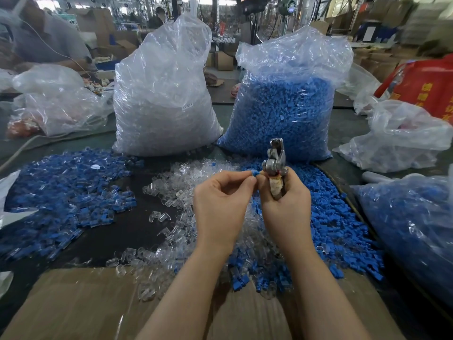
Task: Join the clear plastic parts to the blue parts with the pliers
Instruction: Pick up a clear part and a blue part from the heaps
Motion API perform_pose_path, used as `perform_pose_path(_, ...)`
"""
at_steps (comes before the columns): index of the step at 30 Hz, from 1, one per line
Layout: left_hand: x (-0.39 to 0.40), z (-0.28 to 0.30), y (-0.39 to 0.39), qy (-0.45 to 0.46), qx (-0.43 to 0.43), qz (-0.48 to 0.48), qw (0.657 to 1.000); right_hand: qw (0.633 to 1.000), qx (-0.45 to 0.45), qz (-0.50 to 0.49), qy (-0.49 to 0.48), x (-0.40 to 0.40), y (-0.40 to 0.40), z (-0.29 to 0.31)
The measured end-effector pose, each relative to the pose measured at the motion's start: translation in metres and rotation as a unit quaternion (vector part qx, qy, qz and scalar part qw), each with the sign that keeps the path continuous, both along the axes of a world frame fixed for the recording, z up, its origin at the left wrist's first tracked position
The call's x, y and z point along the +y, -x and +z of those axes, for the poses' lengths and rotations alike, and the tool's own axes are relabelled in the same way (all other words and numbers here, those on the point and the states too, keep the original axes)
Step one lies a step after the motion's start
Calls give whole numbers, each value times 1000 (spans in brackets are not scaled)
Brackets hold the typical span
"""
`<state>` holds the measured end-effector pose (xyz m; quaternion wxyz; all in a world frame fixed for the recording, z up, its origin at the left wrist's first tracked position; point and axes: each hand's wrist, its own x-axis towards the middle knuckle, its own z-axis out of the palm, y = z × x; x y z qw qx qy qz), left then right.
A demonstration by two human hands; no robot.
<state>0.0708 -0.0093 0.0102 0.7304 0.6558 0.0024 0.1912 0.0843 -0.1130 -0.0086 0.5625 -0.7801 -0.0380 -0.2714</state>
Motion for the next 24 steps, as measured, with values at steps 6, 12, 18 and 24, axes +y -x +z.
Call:
perform_pose_path(6,3,-2,-2,-36,-2,35,999,997,44,59,6,-5,1,4)
perform_pose_path(12,10,-6,-6,-2,1,39,999,991,78,103,30,-10,-1,4)
perform_pose_path(18,12,-6,-8,28,-17,16,999,975,130,128,129,-21,-3,2)
perform_pose_path(24,13,-6,-8,13,-48,7,999,964,146,173,143,-24,-1,4)
